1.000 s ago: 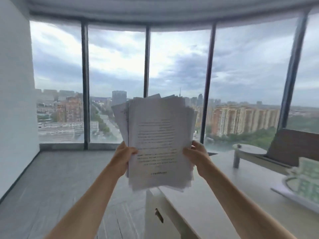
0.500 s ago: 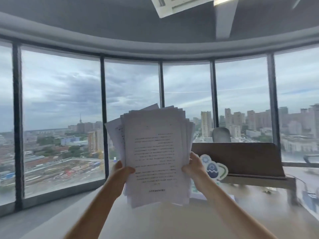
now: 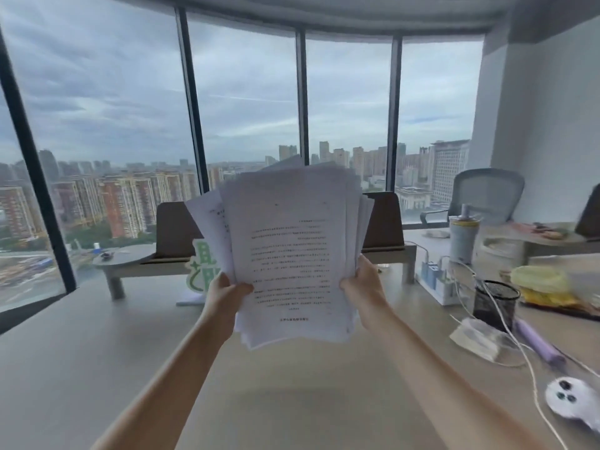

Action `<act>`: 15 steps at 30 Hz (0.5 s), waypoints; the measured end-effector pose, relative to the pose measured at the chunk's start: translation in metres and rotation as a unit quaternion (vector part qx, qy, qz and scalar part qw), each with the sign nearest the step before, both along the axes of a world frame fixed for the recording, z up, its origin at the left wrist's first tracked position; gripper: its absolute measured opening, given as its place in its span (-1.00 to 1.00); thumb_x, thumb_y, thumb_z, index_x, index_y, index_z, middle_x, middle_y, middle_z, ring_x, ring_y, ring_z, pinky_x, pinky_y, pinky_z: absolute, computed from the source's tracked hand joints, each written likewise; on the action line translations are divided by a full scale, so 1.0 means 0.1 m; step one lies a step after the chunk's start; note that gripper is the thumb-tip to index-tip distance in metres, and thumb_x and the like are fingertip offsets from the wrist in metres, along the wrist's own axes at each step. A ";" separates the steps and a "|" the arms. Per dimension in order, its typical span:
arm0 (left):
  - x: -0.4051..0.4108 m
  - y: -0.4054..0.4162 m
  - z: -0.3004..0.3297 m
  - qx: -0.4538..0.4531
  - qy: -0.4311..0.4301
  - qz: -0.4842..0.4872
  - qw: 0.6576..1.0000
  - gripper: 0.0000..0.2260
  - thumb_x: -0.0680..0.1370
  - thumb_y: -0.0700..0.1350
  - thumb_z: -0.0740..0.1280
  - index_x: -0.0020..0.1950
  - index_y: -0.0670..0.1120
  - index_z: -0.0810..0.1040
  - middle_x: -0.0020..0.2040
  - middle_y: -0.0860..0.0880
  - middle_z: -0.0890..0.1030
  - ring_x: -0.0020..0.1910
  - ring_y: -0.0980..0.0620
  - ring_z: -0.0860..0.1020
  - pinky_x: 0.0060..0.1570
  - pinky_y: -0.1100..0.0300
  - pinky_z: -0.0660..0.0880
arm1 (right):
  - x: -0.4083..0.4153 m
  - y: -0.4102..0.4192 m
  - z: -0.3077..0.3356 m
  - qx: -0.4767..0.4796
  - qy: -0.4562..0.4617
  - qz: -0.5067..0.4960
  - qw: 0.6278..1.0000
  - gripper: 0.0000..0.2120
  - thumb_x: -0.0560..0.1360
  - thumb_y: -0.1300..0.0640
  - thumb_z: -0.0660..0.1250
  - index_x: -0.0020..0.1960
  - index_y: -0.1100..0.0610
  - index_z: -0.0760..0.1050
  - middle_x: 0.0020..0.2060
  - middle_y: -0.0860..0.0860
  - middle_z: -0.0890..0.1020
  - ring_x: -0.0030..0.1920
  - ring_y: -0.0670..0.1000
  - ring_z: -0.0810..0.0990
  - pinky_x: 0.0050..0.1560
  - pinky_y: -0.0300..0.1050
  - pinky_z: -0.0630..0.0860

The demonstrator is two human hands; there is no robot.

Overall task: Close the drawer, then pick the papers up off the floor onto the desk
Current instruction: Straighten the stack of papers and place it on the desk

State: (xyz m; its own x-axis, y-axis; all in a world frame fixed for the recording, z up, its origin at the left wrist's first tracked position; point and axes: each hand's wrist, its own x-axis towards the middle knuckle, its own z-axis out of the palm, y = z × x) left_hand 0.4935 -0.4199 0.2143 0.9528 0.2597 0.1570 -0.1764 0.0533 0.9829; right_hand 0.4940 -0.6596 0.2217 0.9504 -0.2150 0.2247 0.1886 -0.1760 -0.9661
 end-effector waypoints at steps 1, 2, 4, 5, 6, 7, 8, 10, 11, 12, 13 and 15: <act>0.08 -0.02 -0.07 0.001 0.009 0.000 1.000 -0.60 0.26 -0.38 0.29 0.08 -0.20 0.54 0.07 -0.27 0.62 0.09 -0.29 0.59 0.16 -0.24 0.52 | 0.09 0.00 -0.09 0.001 0.007 -0.003 1.000 -0.53 0.36 0.52 0.15 0.11 0.10 0.50 -0.08 -0.02 0.63 -0.02 0.00 0.60 -0.20 -0.23 0.49; 0.17 -0.03 -0.15 0.004 0.016 -0.002 1.000 -0.61 0.26 -0.37 0.28 0.07 -0.20 0.54 0.07 -0.28 0.62 0.08 -0.29 0.59 0.15 -0.22 0.53 | 0.18 0.00 -0.18 0.003 0.015 -0.007 1.000 -0.55 0.36 0.52 0.15 0.10 0.12 0.49 -0.08 -0.01 0.62 -0.03 -0.01 0.59 -0.22 -0.23 0.48; 0.34 -0.02 -0.29 0.009 0.024 0.000 1.000 -0.61 0.26 -0.34 0.29 0.09 -0.27 0.52 0.09 -0.33 0.61 0.09 -0.30 0.59 0.12 -0.21 0.52 | 0.34 0.02 -0.35 0.010 0.023 -0.015 1.000 -0.58 0.38 0.52 0.15 0.08 0.15 0.48 -0.11 -0.03 0.60 -0.07 -0.05 0.58 -0.25 -0.26 0.44; 0.42 -0.01 -0.37 0.013 0.026 0.003 1.000 -0.61 0.27 -0.33 0.29 0.10 -0.31 0.51 0.09 -0.35 0.60 0.10 -0.32 0.58 0.11 -0.23 0.51 | 0.42 0.03 -0.42 0.014 0.025 -0.016 0.999 -0.58 0.38 0.53 0.15 0.08 0.14 0.48 -0.11 -0.03 0.61 -0.08 -0.08 0.58 -0.24 -0.27 0.44; 0.49 0.01 -0.43 0.017 0.025 0.002 1.000 -0.60 0.26 -0.32 0.30 0.10 -0.34 0.51 0.09 -0.36 0.60 0.10 -0.34 0.57 0.11 -0.24 0.51 | 0.49 0.04 -0.48 0.018 0.030 -0.015 0.999 -0.57 0.38 0.53 0.15 0.09 0.13 0.48 -0.10 -0.03 0.62 -0.06 -0.09 0.59 -0.22 -0.26 0.46; 0.55 0.03 -0.48 0.023 0.026 -0.002 0.999 -0.60 0.27 -0.32 0.30 0.10 -0.34 0.52 0.08 -0.36 0.61 0.09 -0.35 0.58 0.10 -0.23 0.52 | 0.57 0.05 -0.55 0.022 0.036 -0.014 0.999 -0.56 0.37 0.53 0.15 0.09 0.13 0.49 -0.07 0.01 0.64 -0.03 -0.06 0.60 -0.17 -0.23 0.51; 0.60 0.04 -0.51 0.027 0.027 -0.007 0.999 -0.62 0.29 -0.35 0.29 0.10 -0.34 0.53 0.06 -0.34 0.63 0.07 -0.32 0.60 0.08 -0.18 0.54 | 0.63 0.06 -0.61 0.022 0.041 -0.013 0.999 -0.56 0.36 0.52 0.16 0.10 0.14 0.49 -0.03 0.06 0.65 0.02 0.00 0.61 -0.09 -0.17 0.56; 0.64 0.06 -0.56 0.030 0.031 -0.010 0.999 -0.67 0.36 -0.44 0.26 0.11 -0.32 0.54 0.02 -0.26 0.64 0.05 -0.27 0.61 0.03 -0.06 0.54 | 0.71 0.08 -0.68 0.016 0.047 -0.017 0.999 -0.58 0.33 0.47 0.18 0.13 0.21 0.47 0.02 0.20 0.63 0.09 0.15 0.61 0.09 0.10 0.59; 0.64 0.08 -0.57 0.030 0.034 -0.009 0.999 -0.67 0.37 -0.44 0.26 0.11 -0.31 0.54 0.01 -0.25 0.64 0.06 -0.26 0.60 0.03 -0.05 0.54 | 0.74 0.09 -0.71 0.013 0.046 -0.018 0.999 -0.59 0.31 0.46 0.18 0.12 0.21 0.46 0.04 0.25 0.61 0.11 0.20 0.61 0.13 0.21 0.57; 0.63 0.09 -0.58 0.030 0.035 -0.010 0.999 -0.66 0.35 -0.41 0.28 0.11 -0.29 0.54 0.02 -0.26 0.64 0.08 -0.28 0.59 0.05 -0.07 0.53 | 0.75 0.10 -0.72 0.013 0.043 -0.016 0.999 -0.60 0.31 0.46 0.18 0.09 0.18 0.47 0.04 0.25 0.62 0.11 0.21 0.61 0.13 0.20 0.56; 0.61 0.10 -0.58 0.030 0.034 -0.013 0.999 -0.63 0.31 -0.36 0.29 0.11 -0.27 0.55 0.04 -0.27 0.64 0.09 -0.29 0.59 0.08 -0.12 0.53 | 0.74 0.12 -0.71 0.017 0.039 -0.010 0.999 -0.59 0.32 0.48 0.17 0.05 0.12 0.49 0.01 0.21 0.64 0.08 0.17 0.63 0.09 0.12 0.58; 0.56 0.13 -0.56 0.028 0.034 -0.017 0.999 -0.57 0.25 -0.30 0.29 0.12 -0.24 0.56 0.06 -0.26 0.65 0.10 -0.28 0.59 0.12 -0.17 0.51 | 0.72 0.14 -0.68 0.018 0.035 -0.001 0.999 -0.56 0.35 0.50 0.17 0.02 0.04 0.49 -0.01 0.12 0.66 0.06 0.10 0.63 -0.04 -0.04 0.54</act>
State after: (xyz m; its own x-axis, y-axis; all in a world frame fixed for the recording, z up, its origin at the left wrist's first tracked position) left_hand 0.5495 -0.4069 0.1580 0.9699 0.2199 0.1041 -0.1075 0.0035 0.9942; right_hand 0.5657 -0.6454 0.1541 0.9633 -0.2233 0.1492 0.1196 -0.1407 -0.9828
